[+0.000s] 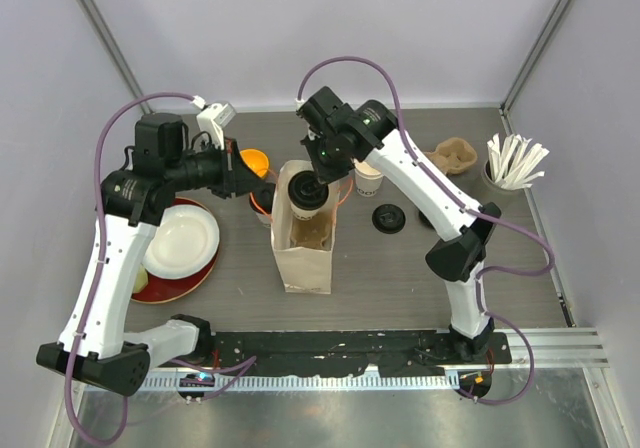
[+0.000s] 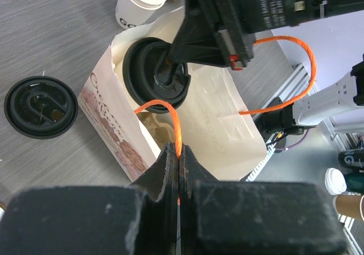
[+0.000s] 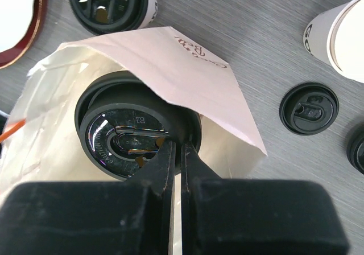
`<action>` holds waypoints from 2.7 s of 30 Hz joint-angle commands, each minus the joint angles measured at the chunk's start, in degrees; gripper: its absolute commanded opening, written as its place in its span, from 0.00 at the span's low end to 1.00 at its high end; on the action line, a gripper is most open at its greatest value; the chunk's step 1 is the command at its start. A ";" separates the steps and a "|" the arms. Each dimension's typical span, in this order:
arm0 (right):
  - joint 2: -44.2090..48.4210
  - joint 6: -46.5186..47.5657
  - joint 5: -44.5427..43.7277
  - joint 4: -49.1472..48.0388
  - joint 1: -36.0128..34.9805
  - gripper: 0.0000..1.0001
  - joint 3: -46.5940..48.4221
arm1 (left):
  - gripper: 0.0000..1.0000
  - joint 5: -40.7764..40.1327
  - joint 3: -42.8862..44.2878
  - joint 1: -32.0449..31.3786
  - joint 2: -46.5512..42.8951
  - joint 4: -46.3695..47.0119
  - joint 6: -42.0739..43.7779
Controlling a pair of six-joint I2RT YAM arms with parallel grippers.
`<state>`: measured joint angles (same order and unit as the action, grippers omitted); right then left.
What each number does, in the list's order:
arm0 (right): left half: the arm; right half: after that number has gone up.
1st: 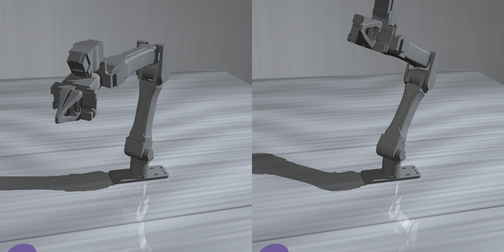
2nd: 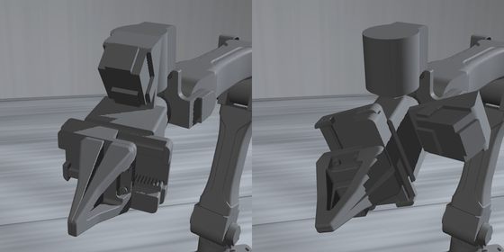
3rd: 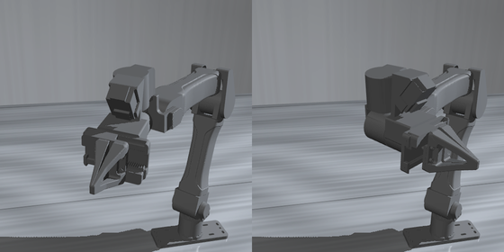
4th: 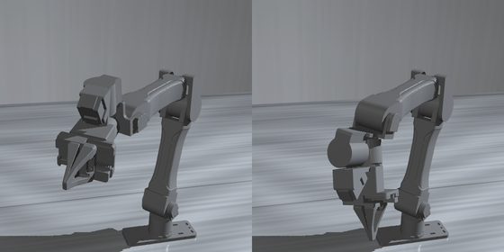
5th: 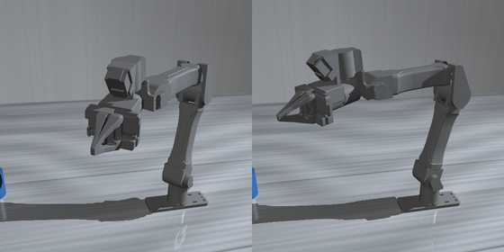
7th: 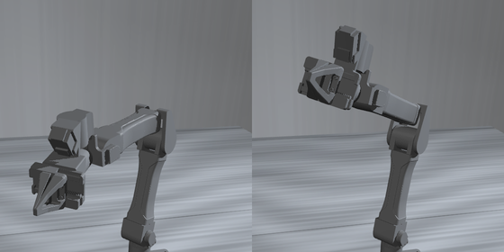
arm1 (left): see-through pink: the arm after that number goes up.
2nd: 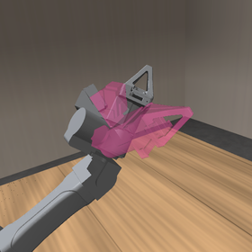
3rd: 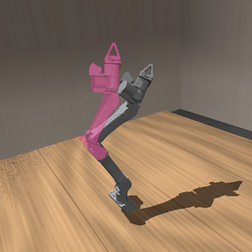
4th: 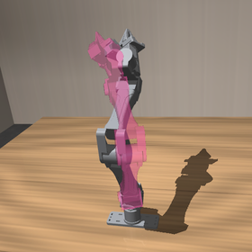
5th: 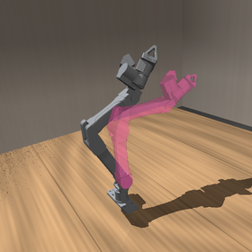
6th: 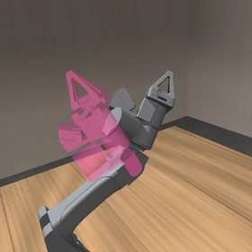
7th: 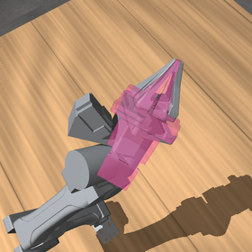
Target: Pack the takeout coffee
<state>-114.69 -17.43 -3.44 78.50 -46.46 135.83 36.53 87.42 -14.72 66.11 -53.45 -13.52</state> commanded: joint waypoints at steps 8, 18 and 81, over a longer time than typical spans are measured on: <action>-4.22 1.00 -1.13 5.71 -0.56 0.01 -3.72 | 0.00 1.52 -1.02 -0.31 -2.12 1.95 0.33; -6.41 0.91 -1.05 3.94 -0.92 0.01 -7.68 | 0.00 1.44 -1.55 -0.31 -2.38 2.39 0.07; -5.19 -7.88 10.28 7.72 0.93 0.01 -0.56 | 0.00 2.67 -4.10 -0.40 -4.84 1.42 2.00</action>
<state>-120.95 -23.77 2.00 77.84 -46.04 136.55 37.69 84.03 -14.90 62.57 -53.39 -12.78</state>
